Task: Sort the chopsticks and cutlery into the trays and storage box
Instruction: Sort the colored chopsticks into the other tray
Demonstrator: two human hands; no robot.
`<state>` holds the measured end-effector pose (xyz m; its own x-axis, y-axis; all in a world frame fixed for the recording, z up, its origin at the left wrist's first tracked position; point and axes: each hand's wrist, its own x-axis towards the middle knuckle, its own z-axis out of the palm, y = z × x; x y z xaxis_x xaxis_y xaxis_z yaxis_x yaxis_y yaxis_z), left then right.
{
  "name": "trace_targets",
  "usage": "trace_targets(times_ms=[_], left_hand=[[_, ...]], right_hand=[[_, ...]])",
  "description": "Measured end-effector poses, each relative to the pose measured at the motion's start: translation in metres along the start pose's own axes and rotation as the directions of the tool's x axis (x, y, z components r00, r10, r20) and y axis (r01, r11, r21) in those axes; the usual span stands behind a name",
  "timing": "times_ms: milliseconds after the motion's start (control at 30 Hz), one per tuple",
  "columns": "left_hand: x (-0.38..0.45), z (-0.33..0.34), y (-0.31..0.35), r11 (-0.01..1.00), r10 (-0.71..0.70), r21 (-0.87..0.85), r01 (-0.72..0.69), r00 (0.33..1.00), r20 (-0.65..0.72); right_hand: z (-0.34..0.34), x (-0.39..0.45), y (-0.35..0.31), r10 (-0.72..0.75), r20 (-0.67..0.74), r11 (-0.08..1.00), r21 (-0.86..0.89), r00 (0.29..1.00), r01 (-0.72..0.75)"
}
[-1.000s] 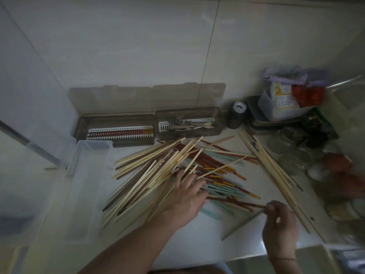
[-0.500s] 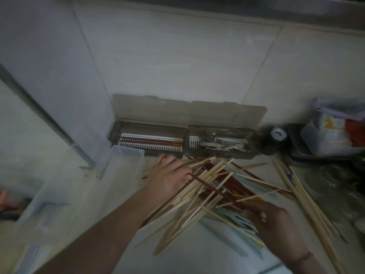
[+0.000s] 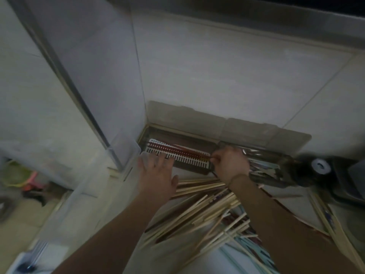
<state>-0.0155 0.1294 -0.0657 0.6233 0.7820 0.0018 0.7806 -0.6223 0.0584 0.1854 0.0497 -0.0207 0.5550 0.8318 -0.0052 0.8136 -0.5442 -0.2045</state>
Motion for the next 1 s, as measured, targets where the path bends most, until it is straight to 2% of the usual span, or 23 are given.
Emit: trace_targets(times_ms=[100,167,467,633,767,1000], left_hand=[[-0.001,0.001,0.000,1.000,-0.008,-0.025,0.008,1.000,0.000],[0.000,0.003,0.001,1.000,-0.020,-0.024,0.020,0.999,0.027],[-0.001,0.004,0.004,0.998,-0.038,-0.043,0.038,0.999,-0.010],[-0.001,0.001,0.004,0.999,-0.031,-0.041,0.032,0.999,0.012],[-0.001,0.002,0.004,0.998,-0.030,-0.049,0.030,1.000,-0.006],[0.000,0.005,0.004,0.998,-0.038,-0.049,0.038,0.999,0.005]], right_hand=[[0.013,0.018,-0.017,-0.024,0.119,0.997,-0.068,0.993,0.032],[0.024,0.023,-0.021,-0.040,0.151,0.995,-0.079,0.988,0.053],[0.028,0.024,-0.015,-0.113,0.040,0.993,-0.038,0.993,0.114],[0.031,0.019,-0.008,0.036,-0.132,0.993,0.112,0.991,-0.021],[0.034,0.022,-0.017,-0.025,-0.095,0.996,0.077,0.995,0.032],[0.045,0.031,-0.025,-0.048,0.014,0.998,-0.043,0.999,0.048]])
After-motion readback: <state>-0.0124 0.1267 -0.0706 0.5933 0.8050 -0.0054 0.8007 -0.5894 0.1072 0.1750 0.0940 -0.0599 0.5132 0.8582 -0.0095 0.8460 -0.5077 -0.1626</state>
